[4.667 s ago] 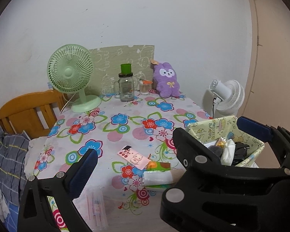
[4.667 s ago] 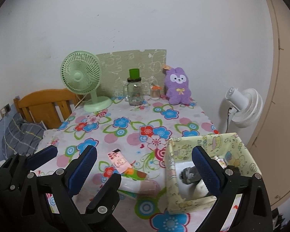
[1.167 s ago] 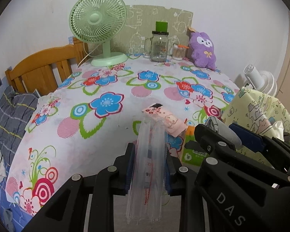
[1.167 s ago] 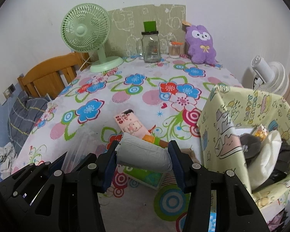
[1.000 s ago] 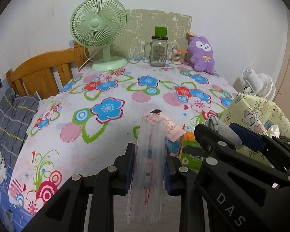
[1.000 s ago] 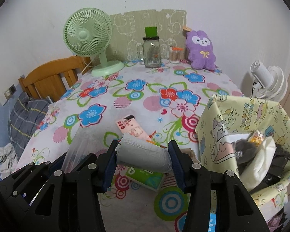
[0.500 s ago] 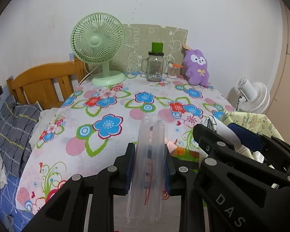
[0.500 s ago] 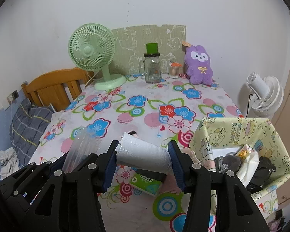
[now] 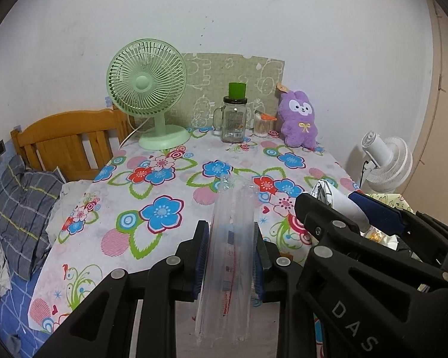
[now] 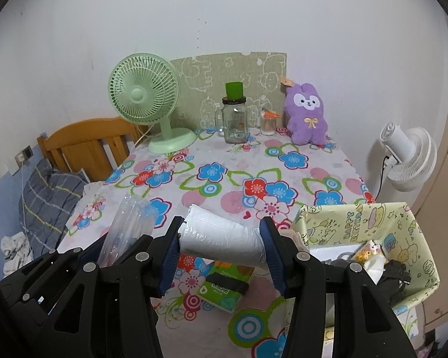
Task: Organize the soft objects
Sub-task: 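Carry the clear pack and white roll with both tools over the box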
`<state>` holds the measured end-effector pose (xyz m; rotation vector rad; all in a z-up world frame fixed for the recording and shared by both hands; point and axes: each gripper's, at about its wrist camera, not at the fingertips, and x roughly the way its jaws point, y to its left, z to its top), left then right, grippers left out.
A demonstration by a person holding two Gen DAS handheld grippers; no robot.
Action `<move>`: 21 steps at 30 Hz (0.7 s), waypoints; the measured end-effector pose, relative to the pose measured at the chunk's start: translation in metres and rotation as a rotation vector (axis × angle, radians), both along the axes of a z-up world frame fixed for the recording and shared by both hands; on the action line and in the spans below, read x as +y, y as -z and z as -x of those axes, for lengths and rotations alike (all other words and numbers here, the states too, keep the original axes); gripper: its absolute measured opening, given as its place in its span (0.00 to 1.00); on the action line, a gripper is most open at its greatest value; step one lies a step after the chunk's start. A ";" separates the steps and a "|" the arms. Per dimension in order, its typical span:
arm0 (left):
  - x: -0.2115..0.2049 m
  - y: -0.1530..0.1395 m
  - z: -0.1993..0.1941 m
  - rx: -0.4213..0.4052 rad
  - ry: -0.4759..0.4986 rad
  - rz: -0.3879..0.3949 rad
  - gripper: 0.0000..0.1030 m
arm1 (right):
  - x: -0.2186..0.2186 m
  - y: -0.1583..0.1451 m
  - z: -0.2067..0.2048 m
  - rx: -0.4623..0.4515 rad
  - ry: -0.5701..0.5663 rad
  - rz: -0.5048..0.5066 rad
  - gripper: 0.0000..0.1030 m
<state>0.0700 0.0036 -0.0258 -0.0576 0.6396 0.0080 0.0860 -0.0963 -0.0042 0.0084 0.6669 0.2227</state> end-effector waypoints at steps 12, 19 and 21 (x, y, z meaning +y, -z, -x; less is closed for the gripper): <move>-0.018 -0.009 -0.005 -0.014 0.028 0.004 0.25 | -0.018 -0.010 -0.001 -0.016 0.019 -0.004 0.53; -0.034 -0.011 -0.010 -0.019 0.039 0.013 0.25 | -0.034 -0.013 -0.005 -0.018 0.033 -0.001 0.53; -0.039 -0.011 -0.011 -0.020 0.045 0.014 0.25 | -0.039 -0.014 -0.006 -0.021 0.041 0.001 0.53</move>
